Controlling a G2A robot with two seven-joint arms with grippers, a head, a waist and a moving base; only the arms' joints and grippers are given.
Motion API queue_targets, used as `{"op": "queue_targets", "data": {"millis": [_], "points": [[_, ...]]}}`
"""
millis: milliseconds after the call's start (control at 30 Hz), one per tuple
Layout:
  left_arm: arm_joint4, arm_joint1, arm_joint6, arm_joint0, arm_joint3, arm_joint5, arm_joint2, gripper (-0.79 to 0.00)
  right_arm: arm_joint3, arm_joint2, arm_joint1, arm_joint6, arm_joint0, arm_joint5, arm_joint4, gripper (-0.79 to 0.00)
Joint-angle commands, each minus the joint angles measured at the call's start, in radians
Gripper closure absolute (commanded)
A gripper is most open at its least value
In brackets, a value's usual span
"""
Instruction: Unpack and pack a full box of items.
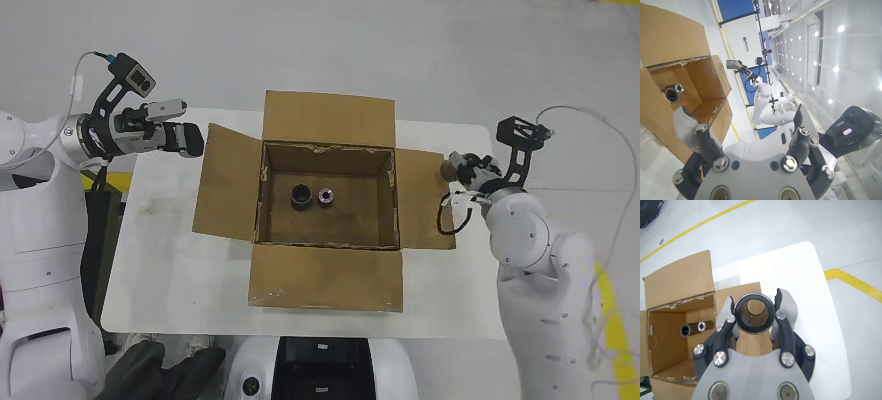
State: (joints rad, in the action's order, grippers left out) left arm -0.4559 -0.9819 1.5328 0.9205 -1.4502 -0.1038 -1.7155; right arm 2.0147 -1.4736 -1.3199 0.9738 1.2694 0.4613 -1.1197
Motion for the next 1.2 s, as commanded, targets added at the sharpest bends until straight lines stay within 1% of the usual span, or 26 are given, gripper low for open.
{"op": "queue_targets", "data": {"millis": [0,433,700,933,1167], "points": [[0.000,0.000,0.000,0.000,0.000,0.000,0.000,-0.785,-0.026,-0.011,0.001,0.004,-0.012,-0.001,0.007,0.000],[0.000,0.000,0.000,0.000,0.000,0.000,0.000,-0.785,-0.192,-0.055,0.002,-0.043,-0.058,0.024,0.025,0.000],[0.000,0.000,0.000,0.000,0.000,0.000,0.000,-0.785,-0.298,-0.096,0.006,-0.073,-0.077,0.019,0.051,0.000],[0.000,0.000,0.000,0.000,0.000,0.000,0.000,-0.785,-0.366,-0.103,0.007,-0.106,-0.088,0.011,0.071,0.000],[0.000,0.000,0.000,0.000,0.000,0.000,0.000,-0.785,-0.448,-0.106,0.006,-0.138,-0.110,0.026,0.086,0.000]]}}
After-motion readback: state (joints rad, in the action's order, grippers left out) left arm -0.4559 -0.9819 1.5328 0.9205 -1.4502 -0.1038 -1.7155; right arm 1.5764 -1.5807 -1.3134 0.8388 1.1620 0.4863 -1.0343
